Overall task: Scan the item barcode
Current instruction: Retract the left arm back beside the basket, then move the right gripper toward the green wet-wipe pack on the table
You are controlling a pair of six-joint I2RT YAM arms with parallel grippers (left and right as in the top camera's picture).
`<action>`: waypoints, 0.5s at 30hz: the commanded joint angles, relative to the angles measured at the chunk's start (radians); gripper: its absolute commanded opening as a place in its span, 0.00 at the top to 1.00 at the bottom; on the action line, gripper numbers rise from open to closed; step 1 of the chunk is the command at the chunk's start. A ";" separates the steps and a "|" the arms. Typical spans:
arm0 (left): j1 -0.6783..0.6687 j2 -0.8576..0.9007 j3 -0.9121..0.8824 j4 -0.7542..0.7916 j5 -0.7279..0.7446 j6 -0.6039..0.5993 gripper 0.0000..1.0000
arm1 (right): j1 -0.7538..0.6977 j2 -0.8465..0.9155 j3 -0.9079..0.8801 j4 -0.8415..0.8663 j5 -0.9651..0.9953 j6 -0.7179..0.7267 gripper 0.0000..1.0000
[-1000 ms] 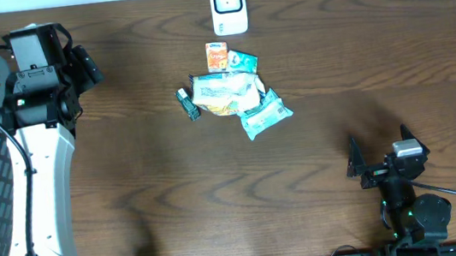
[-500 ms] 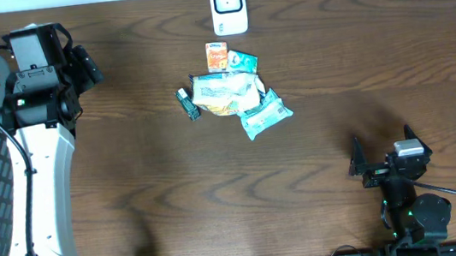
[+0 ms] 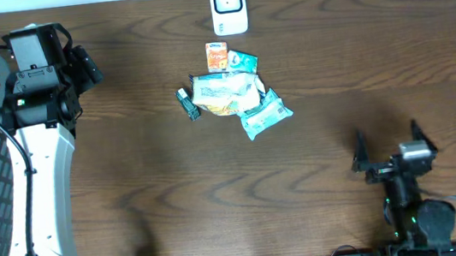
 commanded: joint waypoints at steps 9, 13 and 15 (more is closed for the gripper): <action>0.004 0.007 0.008 -0.003 -0.016 0.013 0.02 | -0.005 0.123 0.027 0.792 0.028 0.012 0.01; 0.004 0.007 0.008 -0.003 -0.016 0.013 0.02 | -0.005 0.312 0.157 0.830 -0.010 0.012 0.01; 0.004 0.007 0.008 -0.003 -0.016 0.013 0.02 | -0.005 0.439 0.252 0.828 -0.061 0.011 0.01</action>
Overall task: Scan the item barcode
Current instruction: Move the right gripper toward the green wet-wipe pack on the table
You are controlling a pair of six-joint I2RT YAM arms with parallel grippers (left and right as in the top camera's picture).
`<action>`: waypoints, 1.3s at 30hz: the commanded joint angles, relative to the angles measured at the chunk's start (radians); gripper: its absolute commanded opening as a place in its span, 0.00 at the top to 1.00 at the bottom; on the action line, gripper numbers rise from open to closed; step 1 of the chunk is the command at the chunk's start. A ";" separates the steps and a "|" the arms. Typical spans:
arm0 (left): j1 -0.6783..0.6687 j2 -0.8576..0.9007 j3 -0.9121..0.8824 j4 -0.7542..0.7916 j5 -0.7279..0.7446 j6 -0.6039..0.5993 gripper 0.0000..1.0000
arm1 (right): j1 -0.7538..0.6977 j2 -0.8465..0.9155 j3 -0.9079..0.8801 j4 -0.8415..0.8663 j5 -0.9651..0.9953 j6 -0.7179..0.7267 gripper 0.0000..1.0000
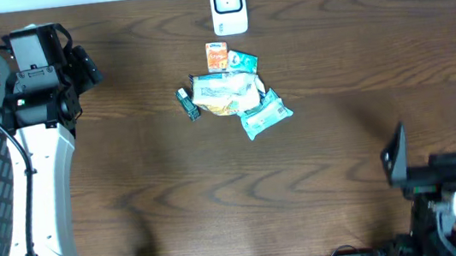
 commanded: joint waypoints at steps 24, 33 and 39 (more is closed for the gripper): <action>0.004 0.007 0.008 -0.001 -0.012 0.013 0.02 | 0.215 1.162 0.946 -0.891 -0.441 0.236 0.01; 0.004 0.007 0.008 -0.001 -0.012 0.013 0.02 | 0.228 1.202 0.977 -1.181 -0.549 0.245 0.01; 0.004 0.007 0.008 -0.001 -0.012 0.013 0.02 | 0.261 1.212 0.977 -1.172 -0.335 0.369 0.20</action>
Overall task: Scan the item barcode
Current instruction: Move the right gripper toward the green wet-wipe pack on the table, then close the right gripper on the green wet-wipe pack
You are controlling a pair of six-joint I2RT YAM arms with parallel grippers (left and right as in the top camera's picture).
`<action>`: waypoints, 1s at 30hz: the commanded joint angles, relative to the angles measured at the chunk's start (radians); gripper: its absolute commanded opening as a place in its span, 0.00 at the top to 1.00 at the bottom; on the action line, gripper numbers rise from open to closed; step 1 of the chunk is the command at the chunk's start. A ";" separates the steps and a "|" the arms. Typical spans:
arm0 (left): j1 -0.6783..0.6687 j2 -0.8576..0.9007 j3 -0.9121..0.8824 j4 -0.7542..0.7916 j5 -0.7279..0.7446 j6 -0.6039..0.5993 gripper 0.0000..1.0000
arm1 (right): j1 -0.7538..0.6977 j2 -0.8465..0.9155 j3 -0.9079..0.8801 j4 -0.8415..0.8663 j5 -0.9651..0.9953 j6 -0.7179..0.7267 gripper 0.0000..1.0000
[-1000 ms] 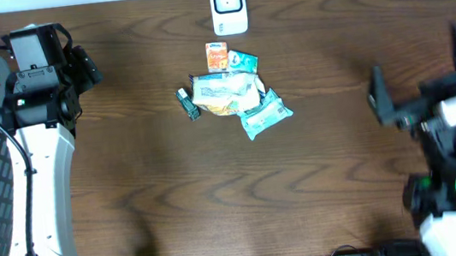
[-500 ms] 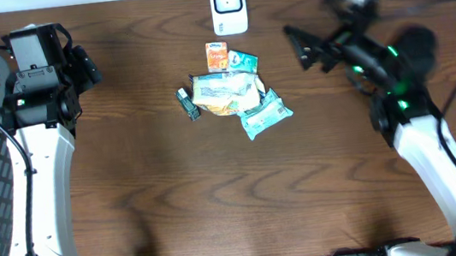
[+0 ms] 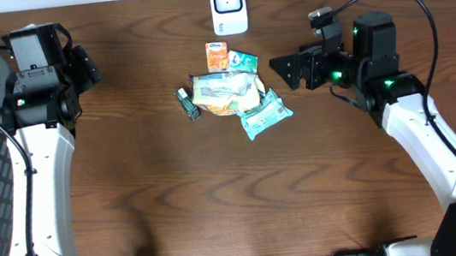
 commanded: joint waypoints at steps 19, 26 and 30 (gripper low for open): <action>0.004 0.007 0.008 -0.001 -0.010 0.013 0.02 | 0.188 0.283 0.025 -0.245 0.370 0.672 0.56; 0.004 0.007 0.008 -0.001 -0.010 0.013 0.02 | 0.208 0.295 0.025 -0.254 0.373 0.705 0.55; 0.004 0.007 0.008 -0.001 -0.010 0.013 0.02 | 0.225 0.330 0.025 -0.233 0.373 0.758 0.56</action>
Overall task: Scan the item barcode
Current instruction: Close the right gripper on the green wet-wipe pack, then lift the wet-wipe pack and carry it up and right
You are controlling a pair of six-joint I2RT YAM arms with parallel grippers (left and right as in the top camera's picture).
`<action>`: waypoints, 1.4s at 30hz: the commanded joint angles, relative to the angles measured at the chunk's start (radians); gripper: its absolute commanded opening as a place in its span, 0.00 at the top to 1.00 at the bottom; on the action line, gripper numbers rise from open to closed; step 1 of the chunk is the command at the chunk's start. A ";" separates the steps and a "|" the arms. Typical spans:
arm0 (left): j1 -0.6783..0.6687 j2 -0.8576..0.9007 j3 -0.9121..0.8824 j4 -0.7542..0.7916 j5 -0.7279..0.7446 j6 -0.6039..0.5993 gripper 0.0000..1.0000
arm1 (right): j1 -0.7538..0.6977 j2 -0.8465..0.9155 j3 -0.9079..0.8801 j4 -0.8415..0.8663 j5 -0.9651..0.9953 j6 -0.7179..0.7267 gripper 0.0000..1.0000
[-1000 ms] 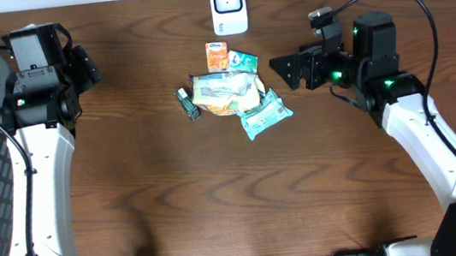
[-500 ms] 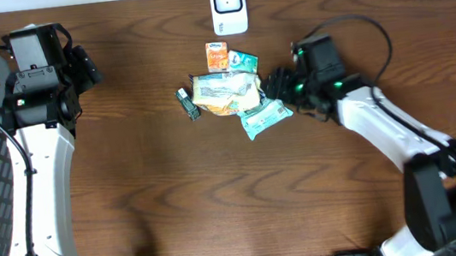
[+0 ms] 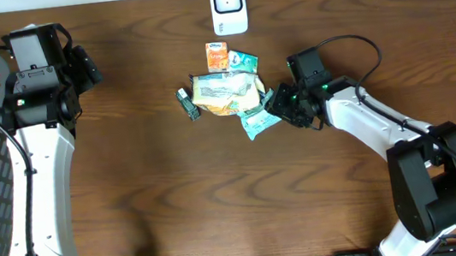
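Observation:
A pile of items lies at the table's middle back: an orange carton [image 3: 217,56], a small teal packet [image 3: 244,60], a large pale snack bag [image 3: 224,94], a dark green item [image 3: 186,103] and a long teal packet [image 3: 257,122]. The white scanner [image 3: 229,5] stands at the far edge behind them. My right gripper [image 3: 277,105] is low at the right end of the long teal packet, covering that end; its jaws are hidden under the wrist. My left gripper [image 3: 89,68] is far off at the upper left, beside nothing.
A grey mesh basket runs along the left edge beside the left arm. The right arm stretches from the lower right corner up to the pile. Bare wood surrounds the pile.
My right gripper was up in the air to the right of the pile. It is now lower and further left, at the right end of the long teal packet. The left arm is unchanged.
My right arm was folded low at the front right edge with its fingers spread, and stayed there half a second later. Then it was extended above the table right of the pile. Now its gripper is down at the long teal packet. The pile has not shifted.

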 commanded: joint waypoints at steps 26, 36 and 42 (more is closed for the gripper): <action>0.004 0.007 0.008 -0.001 -0.010 0.013 0.02 | -0.233 -0.014 0.346 -0.308 0.312 -0.516 0.57; 0.004 0.007 0.008 -0.001 -0.010 0.013 0.02 | -0.022 0.023 0.358 -0.425 0.419 -0.356 0.32; 0.004 0.007 0.008 -0.001 -0.010 0.013 0.02 | 0.106 0.083 0.341 -0.502 0.629 -0.190 0.28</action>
